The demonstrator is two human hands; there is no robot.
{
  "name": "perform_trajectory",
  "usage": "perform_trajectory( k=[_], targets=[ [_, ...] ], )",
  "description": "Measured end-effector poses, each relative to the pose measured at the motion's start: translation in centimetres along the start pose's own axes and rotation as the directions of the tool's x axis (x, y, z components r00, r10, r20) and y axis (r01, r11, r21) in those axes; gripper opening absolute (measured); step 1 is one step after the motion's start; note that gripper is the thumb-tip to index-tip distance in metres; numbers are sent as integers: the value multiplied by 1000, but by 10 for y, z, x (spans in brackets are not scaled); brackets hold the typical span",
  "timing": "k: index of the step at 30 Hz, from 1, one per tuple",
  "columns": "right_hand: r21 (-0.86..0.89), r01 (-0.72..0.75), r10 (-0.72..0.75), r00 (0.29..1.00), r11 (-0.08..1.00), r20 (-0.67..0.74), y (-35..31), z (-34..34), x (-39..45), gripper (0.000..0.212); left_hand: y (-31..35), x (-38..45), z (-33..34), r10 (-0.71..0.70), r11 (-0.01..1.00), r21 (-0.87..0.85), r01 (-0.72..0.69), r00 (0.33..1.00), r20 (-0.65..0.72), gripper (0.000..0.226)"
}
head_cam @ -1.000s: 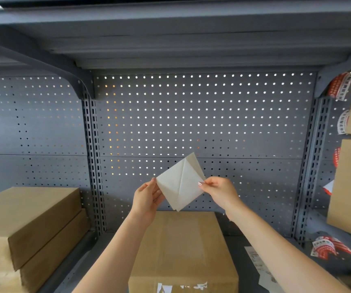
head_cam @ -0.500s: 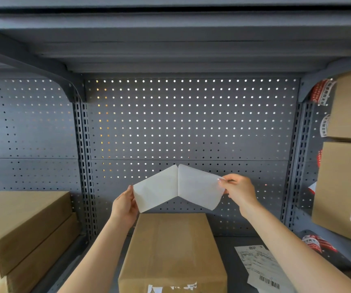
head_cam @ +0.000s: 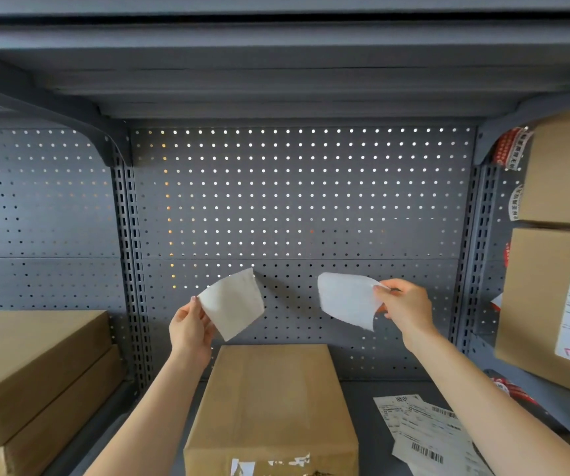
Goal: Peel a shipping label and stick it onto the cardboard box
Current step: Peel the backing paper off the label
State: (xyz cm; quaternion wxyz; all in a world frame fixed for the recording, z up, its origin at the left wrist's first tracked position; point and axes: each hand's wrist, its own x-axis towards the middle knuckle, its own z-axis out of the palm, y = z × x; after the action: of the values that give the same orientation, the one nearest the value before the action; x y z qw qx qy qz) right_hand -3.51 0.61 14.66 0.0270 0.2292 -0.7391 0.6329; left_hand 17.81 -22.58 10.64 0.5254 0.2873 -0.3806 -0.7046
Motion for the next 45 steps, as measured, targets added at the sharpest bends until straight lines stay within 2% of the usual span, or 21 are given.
perform_trajectory(
  k=[10,17,28,32,39,45],
  targets=[
    [-18,-59,60,997,998,39,15,-31,0,12,-34,-38,50,-56,998,51,45,971,233,23],
    [-140,-98,111,990,985,90,36,-63,-2,8,-66,-64,86,-108,990,119,72,935,337,24],
    [-374,-185,257,955,909,150,98,-90,-8,2,-118,-99,108,-233,969,168,182,897,375,25],
    [-459,-218,338,921,861,196,114,-91,-12,11,-128,-106,113,-263,961,184,208,897,357,24],
    [-481,-236,383,894,844,232,116,-91,-13,17,-132,-107,116,-269,959,178,220,902,336,23],
    [-420,-237,357,904,876,235,101,-88,-7,22,-128,-102,121,-247,965,180,192,895,372,25]
  ],
)
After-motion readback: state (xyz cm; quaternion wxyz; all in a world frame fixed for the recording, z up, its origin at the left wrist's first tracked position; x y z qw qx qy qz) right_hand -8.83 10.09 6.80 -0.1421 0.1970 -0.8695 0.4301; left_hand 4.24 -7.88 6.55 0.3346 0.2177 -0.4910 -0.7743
